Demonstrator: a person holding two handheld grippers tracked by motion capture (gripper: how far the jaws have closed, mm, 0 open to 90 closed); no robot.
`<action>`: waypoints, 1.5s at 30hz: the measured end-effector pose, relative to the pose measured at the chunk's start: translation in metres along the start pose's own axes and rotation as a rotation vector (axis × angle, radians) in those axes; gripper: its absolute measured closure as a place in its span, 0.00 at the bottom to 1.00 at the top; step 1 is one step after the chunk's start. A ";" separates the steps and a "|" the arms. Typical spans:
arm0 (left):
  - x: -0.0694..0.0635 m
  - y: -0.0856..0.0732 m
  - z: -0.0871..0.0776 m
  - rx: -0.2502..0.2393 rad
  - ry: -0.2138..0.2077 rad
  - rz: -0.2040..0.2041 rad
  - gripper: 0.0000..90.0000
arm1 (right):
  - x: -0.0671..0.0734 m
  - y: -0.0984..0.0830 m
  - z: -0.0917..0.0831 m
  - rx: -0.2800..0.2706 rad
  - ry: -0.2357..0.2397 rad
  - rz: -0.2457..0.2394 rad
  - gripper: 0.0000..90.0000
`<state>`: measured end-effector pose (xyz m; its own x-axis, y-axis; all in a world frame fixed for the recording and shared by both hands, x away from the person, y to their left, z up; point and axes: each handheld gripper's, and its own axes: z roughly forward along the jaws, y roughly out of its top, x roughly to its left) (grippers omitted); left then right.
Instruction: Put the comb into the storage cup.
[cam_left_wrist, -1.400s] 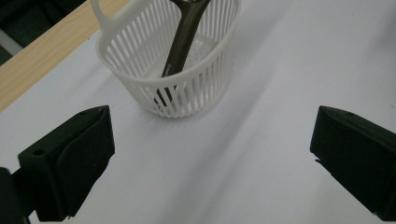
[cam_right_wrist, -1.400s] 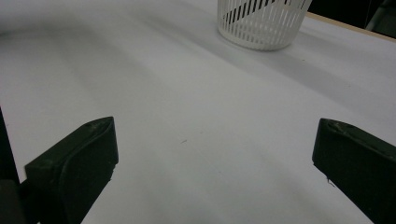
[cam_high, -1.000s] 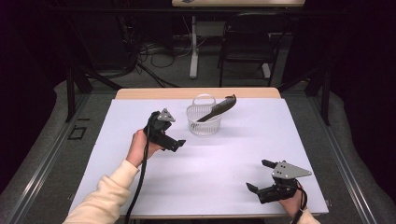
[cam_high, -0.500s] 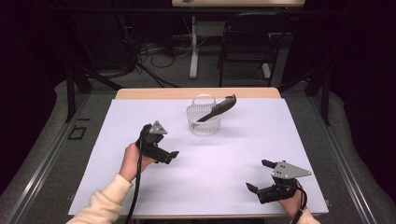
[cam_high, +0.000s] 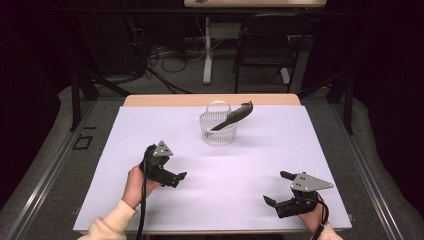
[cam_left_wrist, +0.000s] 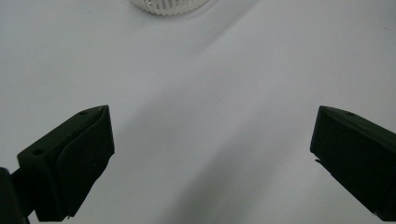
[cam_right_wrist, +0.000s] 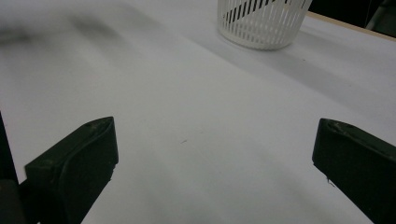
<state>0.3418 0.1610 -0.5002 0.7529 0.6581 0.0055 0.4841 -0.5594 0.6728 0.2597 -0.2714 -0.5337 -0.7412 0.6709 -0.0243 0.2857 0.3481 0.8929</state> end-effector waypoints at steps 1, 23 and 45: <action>-0.001 -0.002 0.000 -0.001 0.000 -0.003 0.00 | 0.000 0.000 0.000 0.000 0.000 0.000 0.00; -0.014 -0.048 -0.016 -0.064 0.033 -0.025 0.00 | 0.000 0.000 0.000 0.001 -0.002 -0.002 0.00; -0.016 -0.087 -0.035 -0.169 0.125 -0.032 0.00 | 0.000 0.000 0.000 0.001 -0.002 0.000 0.00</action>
<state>0.2720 0.2164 -0.5331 0.6721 0.7374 0.0673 0.4169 -0.4520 0.7886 0.2593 -0.2712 -0.5334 -0.7398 0.6724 -0.0254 0.2865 0.3489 0.8923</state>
